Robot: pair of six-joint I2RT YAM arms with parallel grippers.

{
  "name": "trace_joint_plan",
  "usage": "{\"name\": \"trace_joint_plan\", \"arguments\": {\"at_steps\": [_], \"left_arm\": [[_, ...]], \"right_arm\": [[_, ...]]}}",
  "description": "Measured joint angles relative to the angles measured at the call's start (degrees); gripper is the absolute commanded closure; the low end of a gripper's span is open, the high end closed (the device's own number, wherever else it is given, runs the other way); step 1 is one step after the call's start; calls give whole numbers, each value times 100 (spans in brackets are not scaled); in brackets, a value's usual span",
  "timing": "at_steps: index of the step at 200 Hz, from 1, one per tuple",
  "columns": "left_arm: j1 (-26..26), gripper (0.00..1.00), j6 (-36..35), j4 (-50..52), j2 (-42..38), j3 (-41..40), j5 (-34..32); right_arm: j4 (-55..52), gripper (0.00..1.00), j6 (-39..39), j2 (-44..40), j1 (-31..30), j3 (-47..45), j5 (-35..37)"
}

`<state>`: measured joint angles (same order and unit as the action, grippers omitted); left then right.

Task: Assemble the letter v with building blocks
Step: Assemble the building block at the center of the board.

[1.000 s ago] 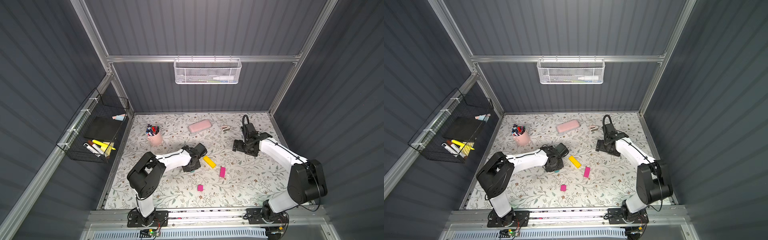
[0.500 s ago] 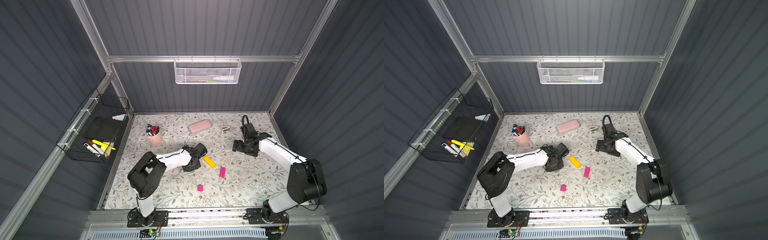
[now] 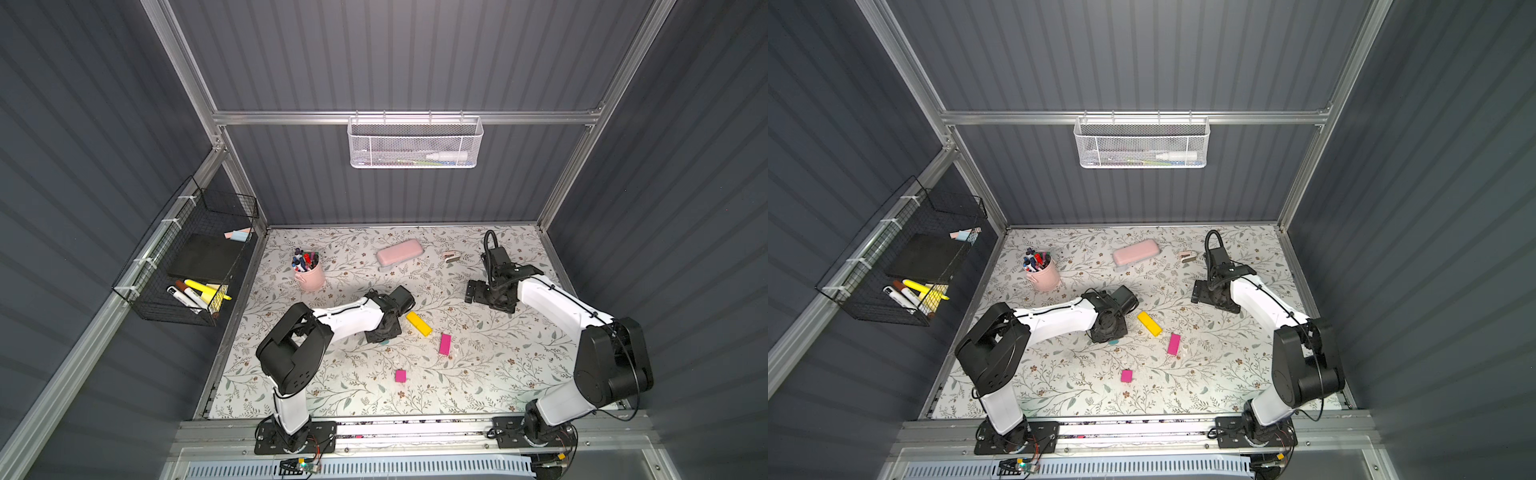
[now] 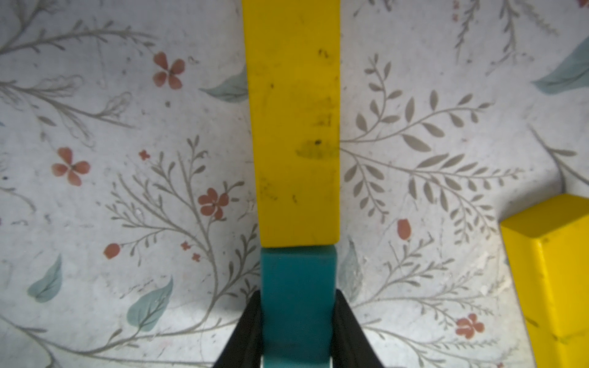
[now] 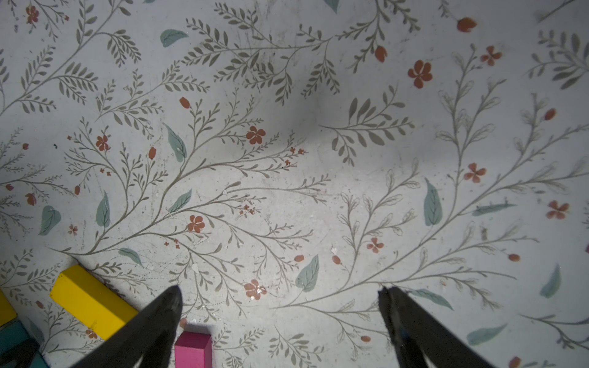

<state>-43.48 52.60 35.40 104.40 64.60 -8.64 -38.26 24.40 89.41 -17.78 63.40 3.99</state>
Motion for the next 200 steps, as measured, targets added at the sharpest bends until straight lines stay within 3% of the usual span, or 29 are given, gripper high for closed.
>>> {"name": "trace_joint_plan", "arguments": {"at_steps": [36,72,160,177,188,200], "left_arm": [[-2,76,0,20,11,15,-2],[0,62,-7,13,11,15,-37],[11,46,-42,-48,26,11,-208],[11,35,-70,-44,26,11,-225],[11,17,-109,-24,24,11,-236],[11,12,-90,20,9,9,-254]], "right_arm": [[-13,1,0,0,0,0,4],[-13,1,0,0,0,2,7],[-20,1,0,15,-2,2,9],[-26,1,0,15,-2,0,11],[-31,1,0,15,-2,2,9],[-33,1,0,15,-4,2,11]]}}
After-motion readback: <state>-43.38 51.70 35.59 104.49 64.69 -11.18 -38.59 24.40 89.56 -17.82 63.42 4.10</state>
